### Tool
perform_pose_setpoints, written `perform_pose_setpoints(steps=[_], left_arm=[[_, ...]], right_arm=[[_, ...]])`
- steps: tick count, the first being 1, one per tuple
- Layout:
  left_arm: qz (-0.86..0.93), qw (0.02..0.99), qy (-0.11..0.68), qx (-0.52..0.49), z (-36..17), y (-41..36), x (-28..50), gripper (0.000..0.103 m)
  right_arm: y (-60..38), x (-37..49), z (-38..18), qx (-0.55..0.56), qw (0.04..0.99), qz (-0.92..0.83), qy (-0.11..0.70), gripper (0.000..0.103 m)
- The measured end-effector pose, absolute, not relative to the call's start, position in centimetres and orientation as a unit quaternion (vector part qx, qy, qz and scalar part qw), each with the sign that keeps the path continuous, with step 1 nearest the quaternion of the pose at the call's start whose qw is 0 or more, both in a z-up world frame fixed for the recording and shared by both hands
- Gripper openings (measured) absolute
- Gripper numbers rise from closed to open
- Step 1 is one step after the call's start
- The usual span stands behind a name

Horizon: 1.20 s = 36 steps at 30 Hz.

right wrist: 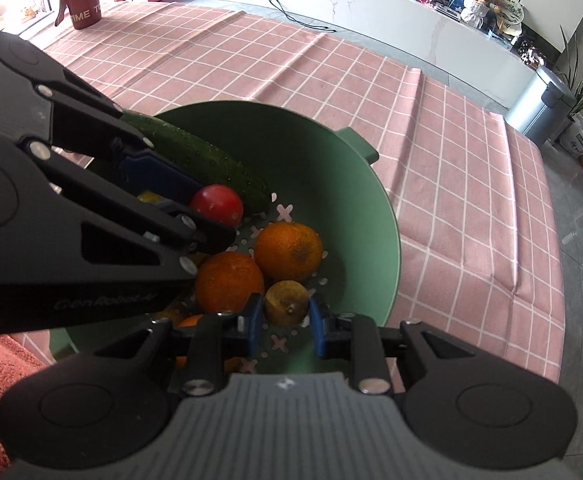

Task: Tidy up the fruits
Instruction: 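Lower the tomato into the colander with the left tool while the right tool drops its brown fruit in, then open both tools and lift them back toward the remaining fruits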

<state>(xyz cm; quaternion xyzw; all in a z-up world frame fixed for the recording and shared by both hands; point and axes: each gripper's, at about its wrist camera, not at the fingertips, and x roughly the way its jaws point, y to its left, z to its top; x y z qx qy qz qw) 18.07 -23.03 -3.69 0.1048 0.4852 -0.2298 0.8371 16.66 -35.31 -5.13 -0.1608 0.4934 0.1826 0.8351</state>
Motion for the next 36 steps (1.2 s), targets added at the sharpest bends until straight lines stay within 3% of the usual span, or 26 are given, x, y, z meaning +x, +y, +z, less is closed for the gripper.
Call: perform_pose_setpoints(steps=[6,9,11,15,21,36], left_arm=[[-0.229,0.838,0.484,0.100,-3.6,-23.0,18.3,0.039],[-0.238,0.837,0.486,0.084,-3.4,-22.7,18.2,0.047],[-0.235,0.839,0.485,0.081,-3.0,-22.4,18.0,0.050],[-0.238,0.845,0.474,0.066,-1.5,-21.4,17.3,0.050],[-0.233,0.861,0.449,0.062,1.3,-19.3,15.9,0.051],[-0.172,0.907,0.380,0.058,4.7,-9.5,11.3,0.051]], right_arm=[[-35.5,16.6,-5.1,-0.154,0.835,0.180,0.498,0.021],[-35.5,16.4,-5.0,-0.154,0.835,0.178,0.498,0.023],[-35.3,16.2,-4.8,-0.155,0.836,0.175,0.497,0.029],[-35.0,15.6,-3.9,-0.159,0.841,0.169,0.489,0.030],[-34.3,14.3,-1.8,-0.143,0.855,0.151,0.476,0.042],[-27.7,9.1,1.8,0.007,0.902,0.156,0.402,0.053]])
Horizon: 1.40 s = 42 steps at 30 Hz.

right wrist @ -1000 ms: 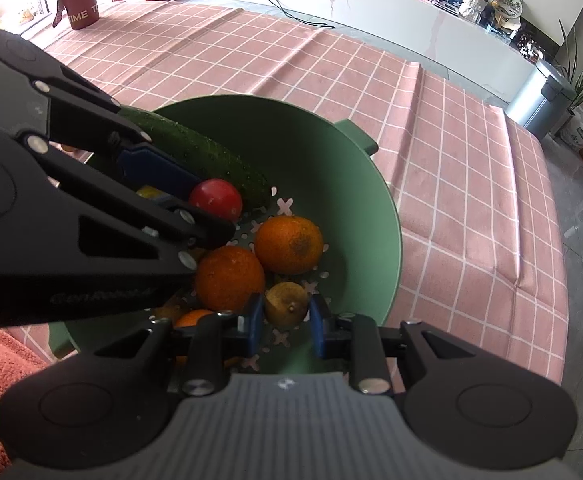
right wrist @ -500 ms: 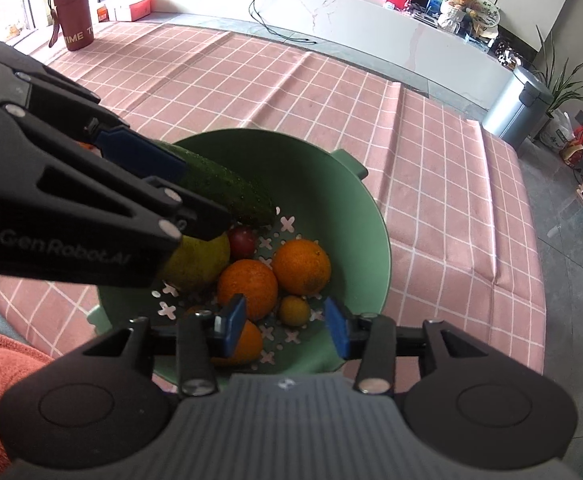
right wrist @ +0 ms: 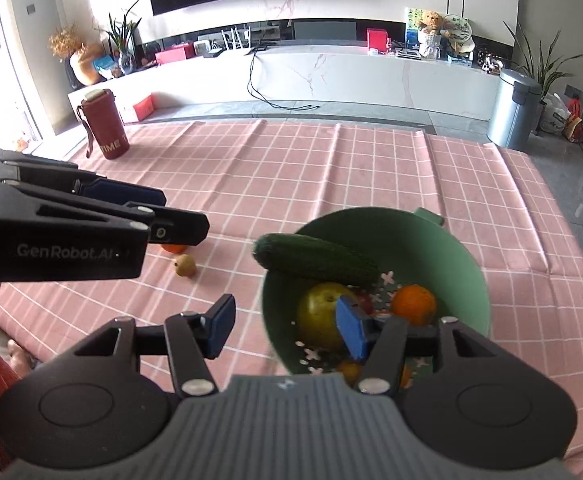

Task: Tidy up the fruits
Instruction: 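Open both tools and lift them back toward the remaining fruits, then grasp the last orange with the left tool while the right tool grasps the last brown fruit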

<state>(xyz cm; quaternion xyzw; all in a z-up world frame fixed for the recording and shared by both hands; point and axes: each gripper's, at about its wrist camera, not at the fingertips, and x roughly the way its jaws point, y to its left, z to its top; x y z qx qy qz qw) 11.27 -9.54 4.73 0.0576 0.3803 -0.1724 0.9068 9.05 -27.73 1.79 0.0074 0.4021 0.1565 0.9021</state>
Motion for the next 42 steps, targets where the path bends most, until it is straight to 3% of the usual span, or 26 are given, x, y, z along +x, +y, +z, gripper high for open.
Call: perform_pose_setpoints(steps=[6,11,19,22,28,35,42], left_arm=[[-0.141,0.917,0.370,0.047,3.8,-5.6,10.3,0.051],[-0.127,0.919,0.371,0.032,2.5,-2.7,9.8,0.051],[-0.129,0.922,0.365,0.022,0.7,0.2,10.1,0.051],[-0.128,0.922,0.365,0.019,0.0,1.1,10.5,0.051],[-0.124,0.919,0.374,0.001,-1.7,2.6,12.2,0.050],[-0.127,0.914,0.382,-0.047,-4.1,4.0,14.6,0.050],[-0.118,0.910,0.393,-0.066,-6.4,4.5,16.3,0.050]], right_arm=[[-23.1,6.9,1.1,0.040,0.904,0.178,0.387,0.054],[-19.7,5.4,0.1,0.034,0.911,0.183,0.368,0.063],[-16.7,6.1,-2.4,0.025,0.909,0.170,0.380,0.062],[-15.8,6.5,-3.1,0.015,0.911,0.166,0.378,0.052],[-14.4,8.9,-3.9,-0.001,0.909,0.177,0.376,0.046],[-12.9,12.8,-5.8,0.000,0.903,0.186,0.388,0.030],[-12.0,14.8,-8.1,-0.005,0.904,0.182,0.388,0.027]])
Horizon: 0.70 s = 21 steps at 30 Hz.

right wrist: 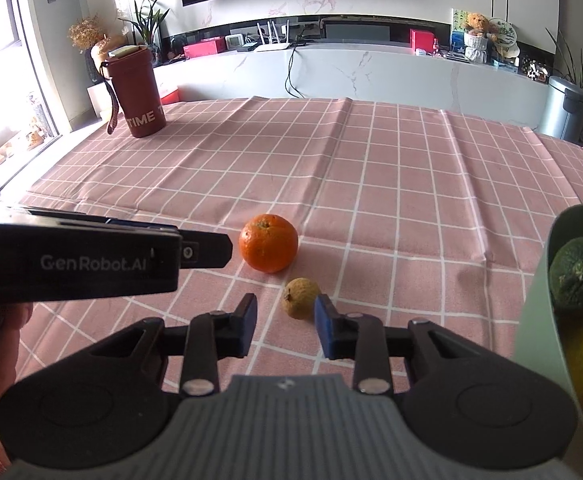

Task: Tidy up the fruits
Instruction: 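Grasp the last orange with the left tool while the right tool grasps the last brown fruit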

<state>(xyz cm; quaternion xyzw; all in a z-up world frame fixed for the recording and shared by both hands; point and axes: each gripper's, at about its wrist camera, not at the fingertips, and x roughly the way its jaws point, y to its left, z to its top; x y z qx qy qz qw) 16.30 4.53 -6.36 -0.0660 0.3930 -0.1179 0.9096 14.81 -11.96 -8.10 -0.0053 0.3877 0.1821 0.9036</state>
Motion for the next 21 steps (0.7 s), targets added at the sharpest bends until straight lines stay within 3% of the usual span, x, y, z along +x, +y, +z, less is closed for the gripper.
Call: perform_pose_setpoints(steps=[17,21], left_arm=[[-0.137,0.904,0.394,-0.088,-8.0,4.5,18.3,0.050],[-0.139,0.906,0.393,-0.075,-8.2,3.8,18.5,0.057]], right_arm=[[-12.0,16.9,-9.9,0.001,0.902,0.162,0.400,0.021],[-12.7,17.2,-9.8,0.011,0.908,0.133,0.398,0.021]])
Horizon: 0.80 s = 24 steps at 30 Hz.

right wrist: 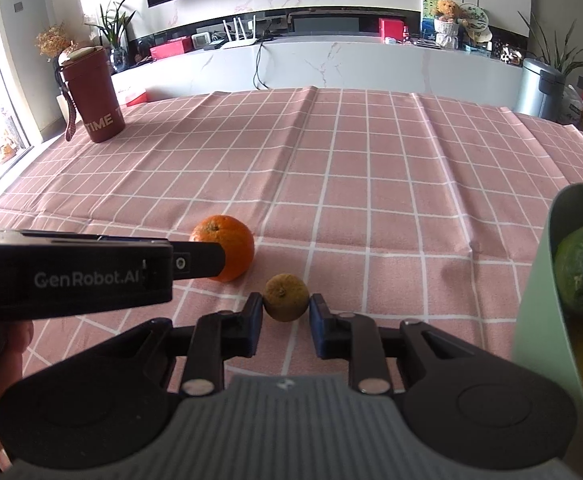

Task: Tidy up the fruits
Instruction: 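Grasp the last orange with the left tool while the right tool grasps the last brown fruit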

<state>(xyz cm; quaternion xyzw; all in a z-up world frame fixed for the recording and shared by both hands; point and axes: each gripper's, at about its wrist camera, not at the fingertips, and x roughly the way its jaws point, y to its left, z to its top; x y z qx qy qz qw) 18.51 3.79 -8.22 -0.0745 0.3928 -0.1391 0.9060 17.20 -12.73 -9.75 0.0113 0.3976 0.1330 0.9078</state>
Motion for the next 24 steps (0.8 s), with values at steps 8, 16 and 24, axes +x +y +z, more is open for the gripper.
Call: perform_pose_setpoints(steps=[8,16,24], left_arm=[[-0.132,0.908,0.394,-0.055,-8.9,2.8,19.3,0.058],[-0.132,0.908,0.396,-0.045,-9.1,2.6,19.9,0.058],[-0.140,0.907,0.396,-0.042,-9.3,2.4,20.0,0.048]], right_arm=[[-13.2,17.6,-10.1,0.015,0.906,0.118,0.406,0.021],[-13.2,17.7,-10.3,0.017,0.907,0.119,0.404,0.021],[-13.2,17.8,-10.3,0.018,0.907,0.120,0.404,0.021]])
